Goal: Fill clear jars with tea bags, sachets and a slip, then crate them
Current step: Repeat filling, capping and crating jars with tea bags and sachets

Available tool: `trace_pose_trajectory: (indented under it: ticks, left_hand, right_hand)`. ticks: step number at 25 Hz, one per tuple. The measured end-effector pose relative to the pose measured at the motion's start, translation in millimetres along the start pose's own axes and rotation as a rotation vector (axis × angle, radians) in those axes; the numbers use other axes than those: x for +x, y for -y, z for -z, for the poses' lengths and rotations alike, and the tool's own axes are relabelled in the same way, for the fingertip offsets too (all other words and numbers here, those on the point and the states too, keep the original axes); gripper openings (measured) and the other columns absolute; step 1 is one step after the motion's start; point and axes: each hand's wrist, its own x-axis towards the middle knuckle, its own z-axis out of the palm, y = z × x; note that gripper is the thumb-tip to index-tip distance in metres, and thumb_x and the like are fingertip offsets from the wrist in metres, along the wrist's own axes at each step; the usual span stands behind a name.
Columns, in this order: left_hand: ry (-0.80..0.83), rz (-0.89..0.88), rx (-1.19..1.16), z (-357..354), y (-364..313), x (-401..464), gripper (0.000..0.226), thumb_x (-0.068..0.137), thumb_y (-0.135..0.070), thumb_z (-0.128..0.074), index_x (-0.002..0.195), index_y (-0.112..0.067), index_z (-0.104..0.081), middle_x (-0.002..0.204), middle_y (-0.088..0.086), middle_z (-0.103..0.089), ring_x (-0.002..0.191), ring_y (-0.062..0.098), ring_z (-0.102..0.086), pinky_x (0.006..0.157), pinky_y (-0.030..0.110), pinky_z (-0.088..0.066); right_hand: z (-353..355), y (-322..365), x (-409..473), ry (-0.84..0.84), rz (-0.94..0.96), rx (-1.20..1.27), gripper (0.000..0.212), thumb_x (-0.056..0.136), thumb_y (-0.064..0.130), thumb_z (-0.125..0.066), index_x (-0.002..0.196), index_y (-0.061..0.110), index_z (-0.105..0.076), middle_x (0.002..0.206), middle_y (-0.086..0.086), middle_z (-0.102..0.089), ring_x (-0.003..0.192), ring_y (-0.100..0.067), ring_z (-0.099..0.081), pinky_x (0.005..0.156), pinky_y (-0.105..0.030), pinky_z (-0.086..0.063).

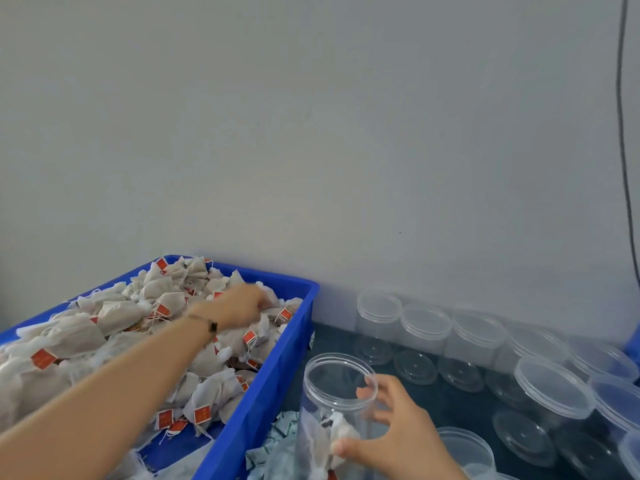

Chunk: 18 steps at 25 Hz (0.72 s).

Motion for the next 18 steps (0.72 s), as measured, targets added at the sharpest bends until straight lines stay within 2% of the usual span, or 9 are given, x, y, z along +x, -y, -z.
trace_pose_trajectory:
  ticks: [2,3,5,7,9,12,14,15,18]
  left_hand:
    - [0.108,0.008,0.155,-43,13,4,0.040,0.092,-0.014,-0.056,0.131,-0.023,-0.055,0.122,-0.001,-0.060,0.110,0.018,-0.056,0.089,0.022,-0.045]
    - [0.100,0.029,0.202,-59,16,8,0.043,0.093,-0.021,-0.056,0.135,-0.026,-0.049,0.129,0.001,-0.056,0.113,0.018,-0.056,0.093,0.027,-0.046]
    - [-0.002,0.022,0.332,-74,15,15,0.041,0.095,-0.028,-0.054,0.135,-0.027,-0.046,0.130,0.003,-0.052,0.114,0.019,-0.054,0.093,0.030,-0.046]
    - [-0.063,-0.008,0.365,-72,11,20,0.029,0.095,-0.023,-0.054,0.124,-0.023,-0.056,0.125,0.002,-0.056,0.110,0.016,-0.057,0.089,0.026,-0.046]
    - [-0.120,0.001,0.266,-55,6,19,0.027,0.093,-0.014,-0.054,0.117,-0.021,-0.064,0.119,0.001,-0.061,0.103,0.015,-0.059,0.086,0.023,-0.044]
    - [-0.275,0.019,-0.004,-2,-13,3,0.030,0.090,-0.012,-0.056,0.116,-0.019,-0.068,0.114,0.001,-0.063,0.100,0.015,-0.058,0.087,0.024,-0.042]
    - [-0.390,-0.102,-0.139,34,-38,-20,0.027,0.084,-0.012,-0.062,0.108,-0.020,-0.071,0.106,-0.004,-0.065,0.099,0.014,-0.060,0.088,0.027,-0.044]
    - [-0.422,-0.203,-0.166,48,-51,-33,0.025,0.081,-0.013,-0.065,0.104,-0.022,-0.072,0.101,-0.009,-0.065,0.095,0.007,-0.059,0.086,0.025,-0.045]
    - [-0.345,-0.438,-0.211,76,-94,-73,0.026,0.079,-0.017,-0.069,0.103,-0.028,-0.072,0.088,-0.024,-0.060,0.086,-0.013,-0.053,0.079,0.006,-0.039]
  right_hand:
    - [1,2,6,0.032,-0.030,0.024,0.078,0.059,0.035,-0.087,0.118,0.038,-0.037,0.124,0.020,-0.049,0.111,-0.002,-0.053,0.087,-0.016,-0.049]
    - [2,4,11,0.051,-0.048,0.028,0.078,0.063,0.032,-0.086,0.122,0.034,-0.035,0.128,0.016,-0.047,0.115,-0.006,-0.052,0.093,-0.021,-0.048]
    - [4,3,20,0.069,-0.084,0.067,0.074,0.072,0.025,-0.081,0.129,0.025,-0.033,0.137,0.007,-0.044,0.123,-0.012,-0.049,0.100,-0.026,-0.045]
    - [6,0,21,0.053,-0.086,0.104,0.074,0.072,0.025,-0.081,0.129,0.025,-0.035,0.137,0.008,-0.046,0.121,-0.010,-0.051,0.099,-0.026,-0.046]
    - [6,-5,16,0.018,-0.036,0.090,0.076,0.060,0.035,-0.087,0.118,0.039,-0.039,0.124,0.020,-0.051,0.109,0.002,-0.055,0.093,-0.025,-0.049]
    - [2,-10,9,0.017,-0.022,0.043,0.084,0.045,0.048,-0.087,0.112,0.046,-0.037,0.116,0.028,-0.050,0.105,0.007,-0.054,0.093,-0.025,-0.050]
    - [-1,-10,8,0.004,0.010,0.010,0.090,0.039,0.055,-0.085,0.113,0.049,-0.036,0.115,0.030,-0.050,0.105,0.010,-0.053,0.094,-0.024,-0.049]
    - [-2,-8,9,-0.003,0.018,-0.004,0.091,0.037,0.056,-0.084,0.114,0.049,-0.035,0.116,0.031,-0.050,0.105,0.011,-0.052,0.094,-0.023,-0.048]
    - [-1,-3,7,-0.004,0.003,-0.010,0.087,0.044,0.050,-0.087,0.112,0.048,-0.034,0.115,0.031,-0.049,0.101,0.012,-0.052,0.089,-0.014,-0.046]
